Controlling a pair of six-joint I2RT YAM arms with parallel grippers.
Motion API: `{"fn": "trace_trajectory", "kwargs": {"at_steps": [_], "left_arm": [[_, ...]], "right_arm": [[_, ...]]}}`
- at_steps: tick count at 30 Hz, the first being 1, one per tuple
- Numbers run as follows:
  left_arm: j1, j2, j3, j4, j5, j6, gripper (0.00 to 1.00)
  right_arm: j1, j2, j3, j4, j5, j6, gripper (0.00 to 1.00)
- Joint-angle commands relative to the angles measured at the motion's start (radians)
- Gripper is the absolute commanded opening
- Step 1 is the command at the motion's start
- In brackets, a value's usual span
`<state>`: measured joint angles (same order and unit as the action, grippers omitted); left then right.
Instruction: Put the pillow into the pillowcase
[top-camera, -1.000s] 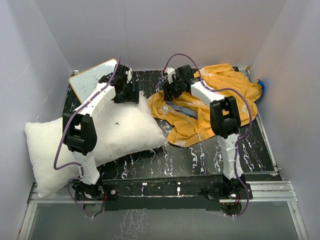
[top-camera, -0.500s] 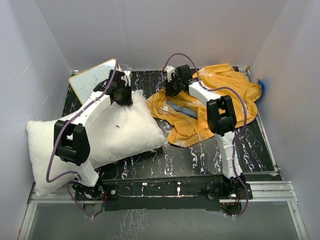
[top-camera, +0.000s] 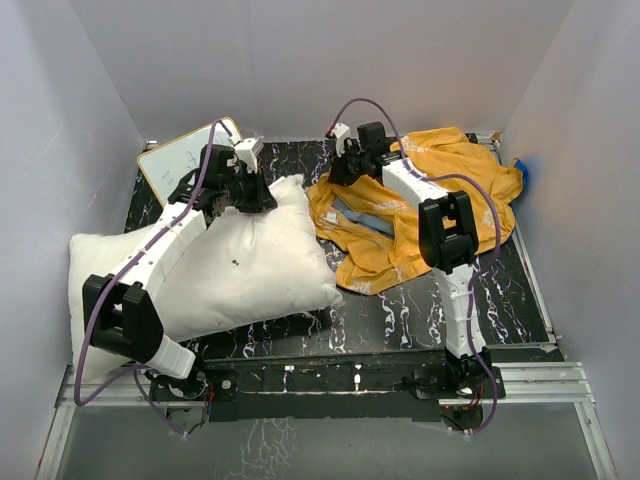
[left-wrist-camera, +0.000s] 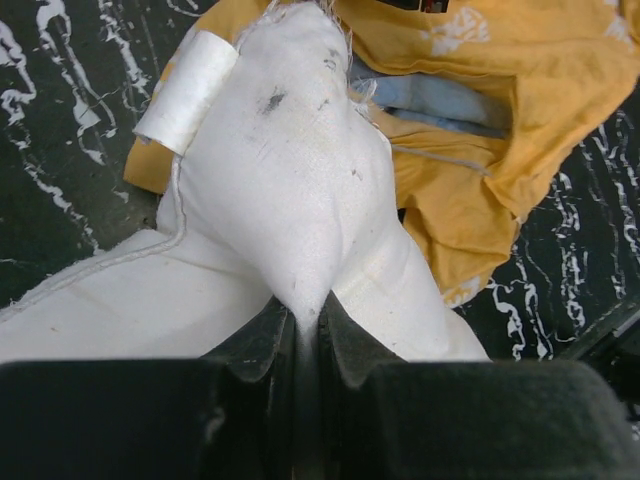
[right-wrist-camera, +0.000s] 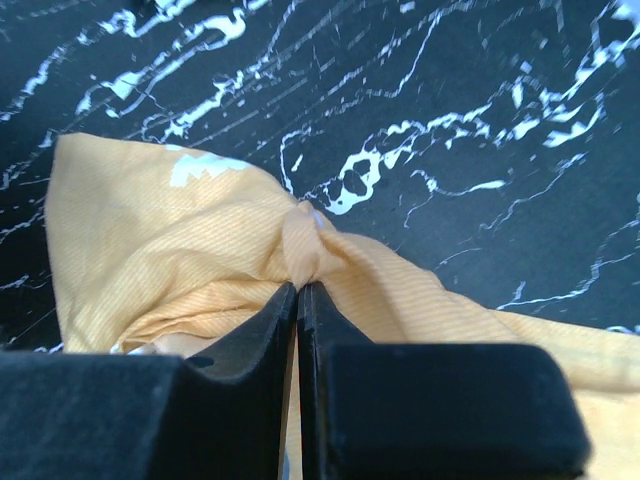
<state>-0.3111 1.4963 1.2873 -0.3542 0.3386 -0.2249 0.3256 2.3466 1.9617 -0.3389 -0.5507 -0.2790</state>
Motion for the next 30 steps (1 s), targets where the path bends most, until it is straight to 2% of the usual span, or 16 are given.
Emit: {"fn": "trace_trajectory", "kwargs": {"at_steps": [1,5,9,13,21,28,30], "left_arm": [[-0.004,-0.034,0.012,0.16,0.177,-0.058,0.0],[-0.006,0.017,0.066,0.169,0.274,-0.08,0.0],[-0.016,0.047,0.074,0.194,0.321,-0.104,0.0],[-0.056,0.087,0.087,0.23,0.356,-0.138,0.0],[-0.115,0.231,0.176,0.167,0.258,-0.125,0.0],[-0.115,0.413,0.357,0.043,0.156,-0.11,0.0],[-0.115,0.453,0.39,0.006,0.138,-0.108,0.0]], "right_arm": [[-0.017,-0.158,0.047,0.028,-0.093,-0.078,0.08],[-0.017,-0.191,0.062,-0.044,-0.106,-0.129,0.08],[-0.017,-0.221,0.063,-0.078,-0.089,-0.177,0.08],[-0.017,-0.198,0.135,-0.157,-0.105,-0.202,0.08],[-0.01,-0.207,0.158,-0.21,-0.135,-0.221,0.08],[0.001,-0.193,0.18,-0.254,-0.139,-0.226,0.08],[0.002,-0.189,0.18,-0.251,-0.107,-0.21,0.12]]}}
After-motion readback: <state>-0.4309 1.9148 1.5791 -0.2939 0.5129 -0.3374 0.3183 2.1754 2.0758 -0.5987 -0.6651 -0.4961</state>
